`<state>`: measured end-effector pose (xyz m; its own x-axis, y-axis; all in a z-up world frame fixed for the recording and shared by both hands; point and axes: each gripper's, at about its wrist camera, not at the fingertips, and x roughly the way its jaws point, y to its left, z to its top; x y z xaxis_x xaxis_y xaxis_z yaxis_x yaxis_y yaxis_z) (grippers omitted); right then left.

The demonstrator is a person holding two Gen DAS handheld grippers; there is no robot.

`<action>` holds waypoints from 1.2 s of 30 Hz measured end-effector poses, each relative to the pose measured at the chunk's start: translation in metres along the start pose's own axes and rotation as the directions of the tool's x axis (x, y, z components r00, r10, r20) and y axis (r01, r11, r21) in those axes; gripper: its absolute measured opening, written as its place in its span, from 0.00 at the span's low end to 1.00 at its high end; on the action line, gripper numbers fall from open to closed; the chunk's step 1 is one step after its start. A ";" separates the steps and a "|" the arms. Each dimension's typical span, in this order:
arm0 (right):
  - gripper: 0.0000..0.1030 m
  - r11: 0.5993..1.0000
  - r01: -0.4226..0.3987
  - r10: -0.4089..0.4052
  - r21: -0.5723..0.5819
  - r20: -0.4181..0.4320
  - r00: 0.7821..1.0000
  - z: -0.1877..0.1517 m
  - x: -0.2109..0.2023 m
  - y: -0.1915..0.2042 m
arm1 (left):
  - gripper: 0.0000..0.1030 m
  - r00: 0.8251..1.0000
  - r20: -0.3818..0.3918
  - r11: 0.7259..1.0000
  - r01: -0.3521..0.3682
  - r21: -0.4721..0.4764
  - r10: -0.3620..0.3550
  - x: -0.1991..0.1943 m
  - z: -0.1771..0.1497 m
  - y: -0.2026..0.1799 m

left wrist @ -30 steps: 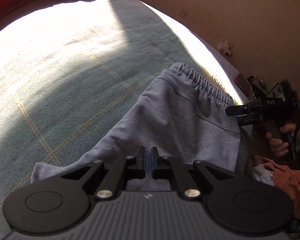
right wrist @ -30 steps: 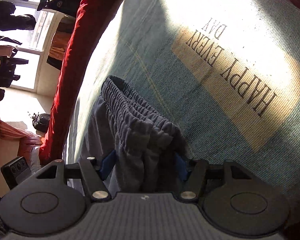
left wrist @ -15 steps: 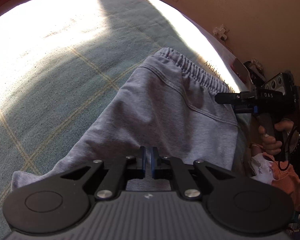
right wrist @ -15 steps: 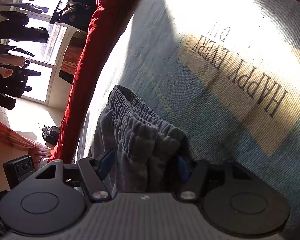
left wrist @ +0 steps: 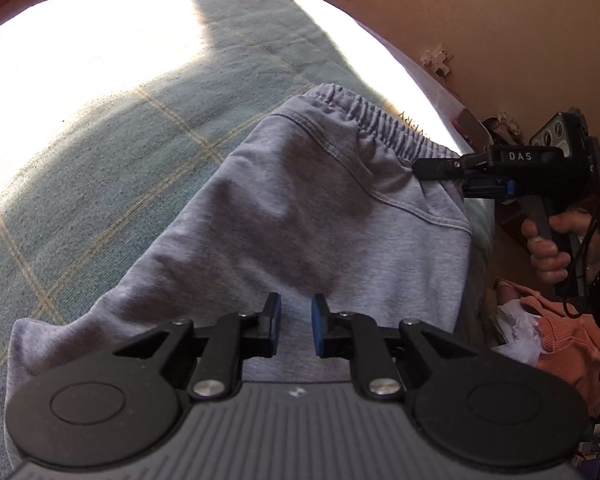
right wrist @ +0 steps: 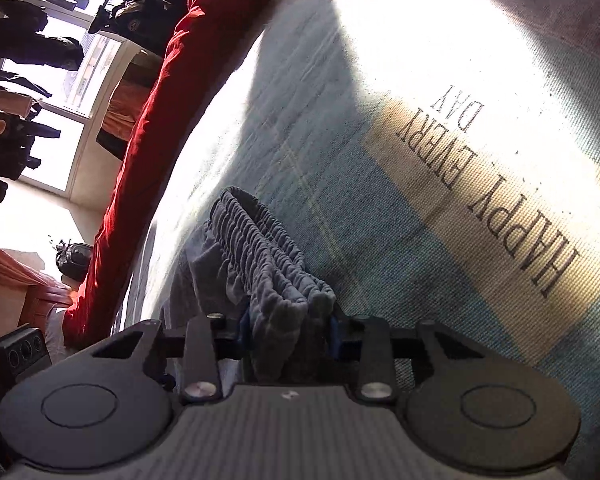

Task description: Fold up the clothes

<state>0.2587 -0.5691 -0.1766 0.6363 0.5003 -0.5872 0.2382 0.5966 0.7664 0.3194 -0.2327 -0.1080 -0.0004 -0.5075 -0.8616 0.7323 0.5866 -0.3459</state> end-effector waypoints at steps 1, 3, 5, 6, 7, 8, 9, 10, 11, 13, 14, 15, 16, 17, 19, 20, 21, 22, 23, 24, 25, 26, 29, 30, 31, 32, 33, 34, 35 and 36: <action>0.31 1.000 0.014 -0.014 0.007 0.000 1.000 -0.002 -0.004 0.000 | 0.14 1.000 -0.002 1.000 0.003 0.009 -0.003 0.000 -0.001 -0.002; 0.30 0.999 0.041 -0.041 0.021 0.000 0.999 -0.005 -0.013 -0.001 | 0.15 1.000 -0.002 1.000 0.010 0.028 -0.010 0.000 -0.003 -0.005; 0.30 0.997 0.068 -0.068 0.035 0.000 0.998 -0.008 -0.021 -0.002 | 0.17 1.000 -0.001 0.999 0.014 0.043 -0.014 0.000 -0.007 -0.008; 0.30 0.996 0.081 -0.081 0.042 0.000 0.997 -0.010 -0.026 -0.002 | 0.18 1.000 -0.001 0.999 0.018 0.047 -0.018 0.001 -0.008 -0.009; 0.30 0.994 0.094 -0.095 0.048 -0.001 0.996 -0.011 -0.030 -0.002 | 0.18 1.000 0.001 0.999 0.023 0.048 -0.023 0.002 -0.009 -0.010; 0.30 0.993 0.108 -0.108 0.055 -0.001 0.994 -0.013 -0.034 -0.003 | 0.18 1.000 0.004 0.998 0.028 0.047 -0.028 0.002 -0.011 -0.011; 0.30 0.991 0.121 -0.121 0.062 -0.002 0.993 -0.014 -0.038 -0.003 | 0.18 0.999 0.004 0.998 0.032 0.046 -0.032 0.003 -0.012 -0.011; 0.30 0.988 0.135 -0.135 0.069 -0.003 0.991 -0.016 -0.043 -0.003 | 0.18 0.999 0.001 0.998 0.034 0.045 -0.034 0.004 -0.012 -0.012; 0.32 0.986 0.148 -0.148 0.076 -0.003 0.989 -0.018 -0.047 -0.004 | 0.18 1.000 0.001 0.998 0.031 0.049 -0.031 0.003 -0.013 -0.012; 0.42 0.982 0.175 -0.175 0.075 -0.007 0.985 -0.017 -0.047 -0.005 | 0.18 1.000 0.007 0.998 0.017 0.063 -0.017 -0.002 -0.016 -0.012; 0.42 0.979 0.188 -0.188 0.074 -0.008 0.982 -0.016 -0.046 -0.005 | 0.18 1.000 0.014 0.998 0.007 0.070 -0.008 -0.005 -0.017 -0.011; 0.43 0.977 0.201 -0.201 0.072 -0.010 0.980 -0.015 -0.045 -0.006 | 0.18 1.000 0.024 0.997 -0.006 0.077 0.005 -0.010 -0.019 -0.009; 0.48 0.974 0.225 -0.225 0.039 -0.012 0.974 -0.014 -0.047 0.001 | 0.18 0.999 0.032 0.997 -0.021 0.080 0.018 -0.014 -0.021 -0.007; 0.50 0.968 0.250 -0.250 0.009 -0.003 0.968 -0.010 -0.051 0.007 | 0.18 0.999 0.039 0.996 -0.039 0.074 0.036 -0.018 -0.024 -0.004; 0.55 0.953 0.298 -0.298 -0.045 0.021 0.954 -0.003 -0.059 0.020 | 0.19 0.996 0.053 0.997 -0.072 0.040 0.070 -0.026 -0.029 0.006; 0.56 0.944 0.323 -0.321 -0.072 0.034 0.946 0.001 -0.063 0.027 | 0.19 0.994 0.062 0.996 -0.092 0.015 0.091 -0.029 -0.031 0.012; 0.56 0.943 0.321 -0.318 -0.091 0.051 0.947 0.007 -0.066 0.034 | 0.19 0.991 0.073 0.994 -0.112 -0.009 0.113 -0.032 -0.032 0.018; 0.56 0.943 0.314 -0.308 -0.108 0.067 0.949 0.013 -0.069 0.040 | 0.19 0.987 0.085 0.991 -0.133 -0.027 0.135 -0.034 -0.033 0.023; 0.56 0.946 0.295 -0.288 -0.135 0.067 0.955 0.020 -0.067 0.048 | 0.19 0.983 0.097 0.987 -0.154 -0.043 0.158 -0.035 -0.034 0.028; 0.56 0.947 0.268 -0.265 -0.179 0.042 0.963 0.025 -0.058 0.059 | 0.19 0.978 0.108 0.983 -0.174 -0.059 0.180 -0.037 -0.035 0.033; 0.56 0.944 0.239 -0.242 -0.226 0.012 0.970 0.031 -0.047 0.070 | 0.19 0.972 0.119 0.978 -0.194 -0.075 0.202 -0.038 -0.037 0.038; 0.56 0.935 0.209 -0.228 -0.286 -0.034 0.973 0.032 -0.030 0.083 | 0.18 0.968 0.127 0.974 -0.207 -0.093 0.218 -0.040 -0.038 0.043; 0.56 0.881 0.098 -0.199 -0.462 -0.175 0.964 0.031 0.026 0.122 | 0.19 0.961 0.141 0.967 -0.223 -0.124 0.240 -0.043 -0.044 0.051; 0.56 0.862 0.056 -0.190 -0.505 -0.219 0.957 0.028 0.043 0.132 | 0.19 0.959 0.143 0.965 -0.229 -0.127 0.246 -0.044 -0.046 0.053; 0.56 0.835 0.018 -0.201 -0.549 -0.275 0.940 0.022 0.064 0.141 | 0.19 0.957 0.144 0.963 -0.235 -0.131 0.253 -0.044 -0.049 0.054; 0.56 0.796 0.015 -0.241 -0.606 -0.293 0.925 0.016 0.081 0.150 | 0.19 0.954 0.141 0.960 -0.249 -0.127 0.266 -0.043 -0.052 0.056; 0.56 0.751 0.025 -0.284 -0.660 -0.289 0.914 0.010 0.094 0.155 | 0.20 0.949 0.134 0.956 -0.269 -0.117 0.284 -0.040 -0.055 0.058; 0.56 0.706 0.046 -0.328 -0.706 -0.270 0.905 0.006 0.105 0.157 | 0.20 0.944 0.120 0.949 -0.296 -0.109 0.309 -0.036 -0.058 0.061; 0.55 0.660 0.068 -0.371 -0.748 -0.246 0.895 0.004 0.115 0.158 | 0.20 0.938 0.110 0.943 -0.317 -0.106 0.328 -0.034 -0.061 0.064; 0.51 0.648 0.078 -0.386 -0.757 -0.238 0.891 0.006 0.119 0.157 | 0.21 0.935 0.106 0.938 -0.329 -0.106 0.340 -0.032 -0.064 0.068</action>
